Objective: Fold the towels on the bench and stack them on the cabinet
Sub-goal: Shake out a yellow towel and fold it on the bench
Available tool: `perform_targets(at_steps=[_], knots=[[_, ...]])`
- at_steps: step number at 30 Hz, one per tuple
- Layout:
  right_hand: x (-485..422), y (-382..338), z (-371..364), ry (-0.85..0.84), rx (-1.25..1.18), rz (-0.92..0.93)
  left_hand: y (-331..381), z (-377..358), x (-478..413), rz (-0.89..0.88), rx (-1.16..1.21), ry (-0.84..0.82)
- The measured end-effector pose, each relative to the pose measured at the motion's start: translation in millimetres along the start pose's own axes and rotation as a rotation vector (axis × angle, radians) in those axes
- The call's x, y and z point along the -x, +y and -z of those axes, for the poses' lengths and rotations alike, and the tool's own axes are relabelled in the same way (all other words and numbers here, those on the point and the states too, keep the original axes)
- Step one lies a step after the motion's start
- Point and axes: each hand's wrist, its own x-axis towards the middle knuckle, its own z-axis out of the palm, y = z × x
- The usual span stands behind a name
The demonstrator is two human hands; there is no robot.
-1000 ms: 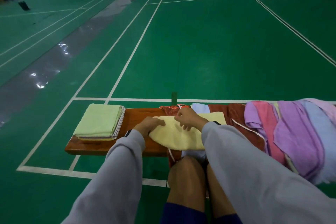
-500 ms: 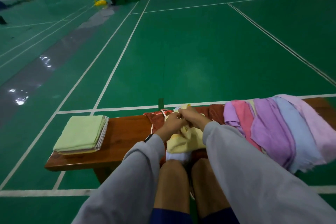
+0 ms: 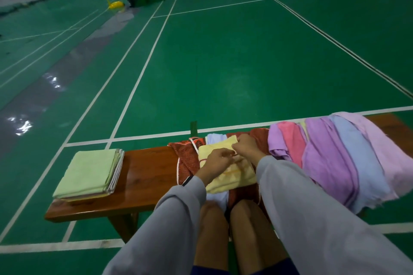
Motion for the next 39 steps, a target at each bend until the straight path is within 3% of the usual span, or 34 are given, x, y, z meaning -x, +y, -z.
perform_targets(at_steps=[3, 5, 8, 11, 20, 27, 32, 39], knots=[[6.5, 3.2, 1.2, 0.037, 0.14, -0.045, -10.9, 21.1, -1.3, 0.01, -0.339, 0.298], [6.5, 7.3, -0.2, 0.019, 0.18, -0.079, -23.9, 35.6, -3.5, 0.178, -0.381, 0.396], [6.5, 11.8, -1.2, -0.072, 0.236, -0.06, -47.0, 47.9, -10.5, 0.379, -0.143, 0.299], [8.4, 16.1, 3.9, -0.097, 0.27, -0.073, -53.2, 48.8, -4.2, 0.438, 0.09, 0.245], [30.3, 11.6, 21.9, -0.021, 0.297, -0.05, -59.5, 44.6, -4.8, 0.3, -0.23, 0.262], [43.5, 7.9, 20.7, -0.123, 0.275, -0.055, -40.3, 37.8, 14.5, 0.342, -0.154, 0.176], [45.2, -0.6, 29.4, -0.158, 0.169, -0.161, -34.8, 41.5, 15.0, 0.389, -0.066, 0.147], [45.7, 19.7, 17.9, -0.163, 0.39, -0.098, -44.7, 35.9, 9.3, 0.373, -0.061, 0.182]])
